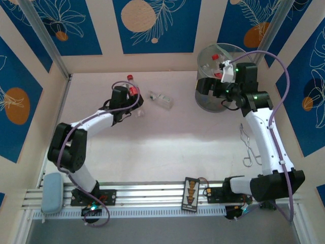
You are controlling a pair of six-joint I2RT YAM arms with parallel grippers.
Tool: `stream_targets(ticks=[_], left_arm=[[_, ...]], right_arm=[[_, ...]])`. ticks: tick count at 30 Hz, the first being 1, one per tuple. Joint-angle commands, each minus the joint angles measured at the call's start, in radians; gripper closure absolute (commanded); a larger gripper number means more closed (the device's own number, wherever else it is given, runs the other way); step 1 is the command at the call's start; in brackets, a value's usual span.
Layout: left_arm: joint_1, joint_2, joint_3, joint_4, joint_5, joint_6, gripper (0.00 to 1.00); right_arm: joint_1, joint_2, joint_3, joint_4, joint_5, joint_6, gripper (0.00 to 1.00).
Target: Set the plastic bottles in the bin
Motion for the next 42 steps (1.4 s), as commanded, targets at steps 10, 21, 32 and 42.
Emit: stream_targets(ticks=[10,21,32,42], left_arm=[[-0.069,-0.103,-0.206,0.401,0.439,0.17,0.58],[-0.149,-0.141,-0.257,0.472,0.55,0.238,0.56],[-0.188,-0.165,-0.246,0.387,0.493,0.32,0.54],[-0.199,-0.16,-0.239,0.383,0.449,0.331,0.54]], right_arm=[[0.204,0.058,-0.067,0.134,-0.044,0.147,0.12],[0.287,0.21,-0.102,0.287,0.071,0.24,0.16],[0.295,0.361,-0.073,0.365,0.039,0.309,0.16],[0.337,0.394,-0.077,0.386,-0.015,0.346,0.25]])
